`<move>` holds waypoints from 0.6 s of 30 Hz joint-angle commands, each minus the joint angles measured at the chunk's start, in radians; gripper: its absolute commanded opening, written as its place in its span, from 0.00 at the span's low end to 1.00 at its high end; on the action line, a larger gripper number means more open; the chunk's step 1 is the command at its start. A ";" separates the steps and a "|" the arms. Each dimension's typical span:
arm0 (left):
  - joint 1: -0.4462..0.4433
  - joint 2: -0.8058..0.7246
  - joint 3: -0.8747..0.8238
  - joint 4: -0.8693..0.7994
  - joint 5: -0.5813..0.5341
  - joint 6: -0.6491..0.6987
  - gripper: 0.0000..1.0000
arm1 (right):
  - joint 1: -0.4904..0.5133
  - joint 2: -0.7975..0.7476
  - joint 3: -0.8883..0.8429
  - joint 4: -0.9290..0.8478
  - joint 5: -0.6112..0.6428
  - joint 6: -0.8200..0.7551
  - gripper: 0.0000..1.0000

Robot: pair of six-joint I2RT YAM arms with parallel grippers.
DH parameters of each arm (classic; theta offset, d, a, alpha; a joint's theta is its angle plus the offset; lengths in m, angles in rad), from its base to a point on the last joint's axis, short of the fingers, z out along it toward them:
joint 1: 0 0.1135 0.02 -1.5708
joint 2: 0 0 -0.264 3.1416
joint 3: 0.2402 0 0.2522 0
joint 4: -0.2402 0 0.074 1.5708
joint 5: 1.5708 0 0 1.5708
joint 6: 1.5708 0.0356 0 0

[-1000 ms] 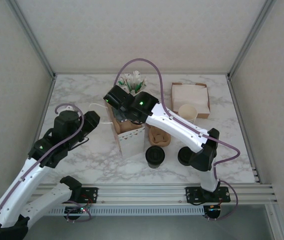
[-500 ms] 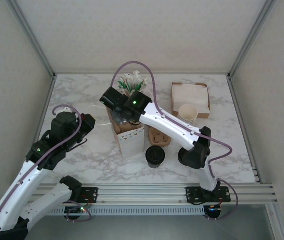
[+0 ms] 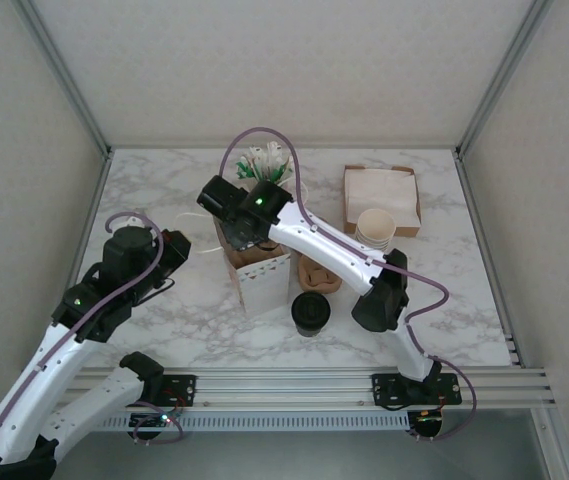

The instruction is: Pack the takeout coffee

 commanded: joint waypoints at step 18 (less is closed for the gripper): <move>0.011 -0.015 -0.014 -0.016 0.037 0.021 0.00 | -0.040 0.125 0.043 -0.047 -0.084 -0.054 0.30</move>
